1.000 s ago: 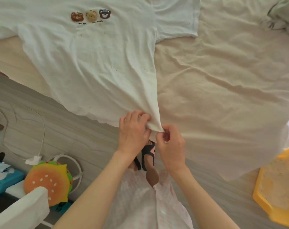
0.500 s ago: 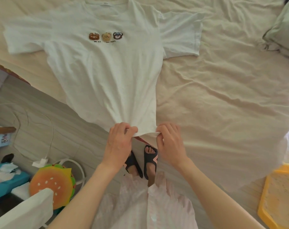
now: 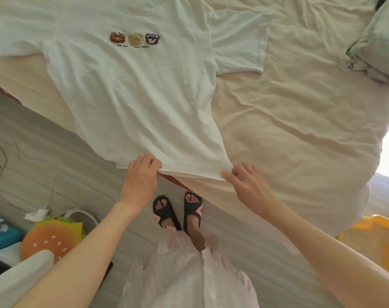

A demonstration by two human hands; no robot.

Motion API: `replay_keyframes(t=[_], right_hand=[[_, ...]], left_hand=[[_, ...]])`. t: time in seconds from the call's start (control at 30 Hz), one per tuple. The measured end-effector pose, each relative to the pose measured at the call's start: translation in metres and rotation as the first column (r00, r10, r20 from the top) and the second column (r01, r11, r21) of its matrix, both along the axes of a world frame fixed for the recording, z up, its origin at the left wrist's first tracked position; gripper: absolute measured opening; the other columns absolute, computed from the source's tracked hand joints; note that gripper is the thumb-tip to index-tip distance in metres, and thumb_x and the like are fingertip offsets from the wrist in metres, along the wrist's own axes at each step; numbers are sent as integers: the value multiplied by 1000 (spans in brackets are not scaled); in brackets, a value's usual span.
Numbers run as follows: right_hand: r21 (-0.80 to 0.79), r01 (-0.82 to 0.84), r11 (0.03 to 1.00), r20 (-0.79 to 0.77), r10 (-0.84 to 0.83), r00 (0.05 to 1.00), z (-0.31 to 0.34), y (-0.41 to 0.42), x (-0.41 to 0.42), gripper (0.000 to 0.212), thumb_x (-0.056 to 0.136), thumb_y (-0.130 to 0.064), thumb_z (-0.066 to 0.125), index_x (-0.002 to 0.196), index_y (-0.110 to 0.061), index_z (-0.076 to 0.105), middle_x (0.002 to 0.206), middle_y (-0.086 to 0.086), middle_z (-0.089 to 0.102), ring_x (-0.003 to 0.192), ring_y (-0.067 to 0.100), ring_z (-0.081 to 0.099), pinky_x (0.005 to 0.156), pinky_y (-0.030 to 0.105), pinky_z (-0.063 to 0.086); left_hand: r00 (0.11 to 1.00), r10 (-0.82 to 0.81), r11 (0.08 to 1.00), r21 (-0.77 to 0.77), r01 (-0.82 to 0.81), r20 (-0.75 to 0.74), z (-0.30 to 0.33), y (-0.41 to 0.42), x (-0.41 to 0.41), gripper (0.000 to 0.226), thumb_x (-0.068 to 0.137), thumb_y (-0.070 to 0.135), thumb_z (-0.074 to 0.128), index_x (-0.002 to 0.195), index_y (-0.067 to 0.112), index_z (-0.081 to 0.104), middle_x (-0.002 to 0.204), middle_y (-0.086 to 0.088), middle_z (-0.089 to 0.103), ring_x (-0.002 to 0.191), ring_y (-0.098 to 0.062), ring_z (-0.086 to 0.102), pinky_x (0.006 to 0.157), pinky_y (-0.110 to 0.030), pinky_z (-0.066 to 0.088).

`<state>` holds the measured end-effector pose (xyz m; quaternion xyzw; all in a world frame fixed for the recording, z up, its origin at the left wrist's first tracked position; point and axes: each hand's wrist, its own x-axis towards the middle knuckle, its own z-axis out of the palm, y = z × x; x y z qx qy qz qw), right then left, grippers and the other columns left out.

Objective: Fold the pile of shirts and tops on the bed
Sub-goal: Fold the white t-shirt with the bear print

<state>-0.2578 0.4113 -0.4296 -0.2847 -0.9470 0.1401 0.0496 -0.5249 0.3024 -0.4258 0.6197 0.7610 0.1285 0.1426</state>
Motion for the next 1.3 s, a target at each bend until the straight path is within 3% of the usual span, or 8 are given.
replay_keyframes(t=[0.23,0.4,0.53,0.7,0.8,0.93,1.07,1.3], right_hand=[[-83,57,995,167,-43,985,-30,-9,-9,34,65,4,25,74,-4,57,70,9,51,64,27,48,56,33,40],[-264,139,955,191,-89,977,-37,-26,-21,22,61,12,69,70,-2,55,67,11,53,58,31,52,48,34,44],[-296,232,926,83,-218,973,-27,-28,-33,19,83,-14,43,66,-7,47,60,4,43,51,26,43,44,29,26],[-393,490,778,-103,-567,818,16,-15,-31,23,83,-19,35,68,-3,44,64,2,39,58,23,36,53,29,23],[-368,686,628,-68,-754,653,31,-3,-21,23,83,-17,40,74,0,52,69,6,48,67,28,47,61,31,31],[-408,794,450,-25,-875,483,54,6,-27,23,90,-12,42,86,0,60,77,8,52,74,26,47,62,26,23],[-456,821,343,-53,-932,360,75,14,-45,21,93,-7,44,93,-3,64,79,8,56,78,21,49,62,21,26],[-513,805,297,-121,-954,274,67,14,-67,17,90,-13,49,88,-13,66,66,-9,55,67,11,52,76,43,51]], left_hand=[[993,-49,995,-82,58,109,-19,-25,10,56,50,-24,72,94,6,56,75,-9,52,64,-25,51,56,-30,41],[979,-74,991,-99,95,192,-17,-34,-1,51,53,-21,74,93,5,58,81,-8,52,67,-22,50,64,-25,42],[979,-14,989,-144,44,202,-20,-33,-9,54,55,-24,70,97,7,55,86,-8,51,68,-23,51,54,-33,49],[967,234,963,-158,-217,104,4,-33,-38,36,67,-26,54,92,0,58,92,-10,46,76,-24,45,54,-31,37],[935,356,933,-61,-355,7,21,-35,-70,26,75,-22,51,90,-3,59,92,-15,48,74,-30,49,60,-29,36],[859,511,859,17,-511,-23,36,-43,-109,16,81,-13,48,84,-1,58,94,-15,47,83,-32,48,66,-30,30],[911,384,921,-5,-389,-150,39,-34,-121,14,75,-7,59,87,1,60,95,-19,54,85,-38,51,67,-42,41],[973,176,956,-263,-133,147,-8,4,-19,40,93,23,53,131,16,43,132,-4,43,122,-19,40,99,-29,33]])
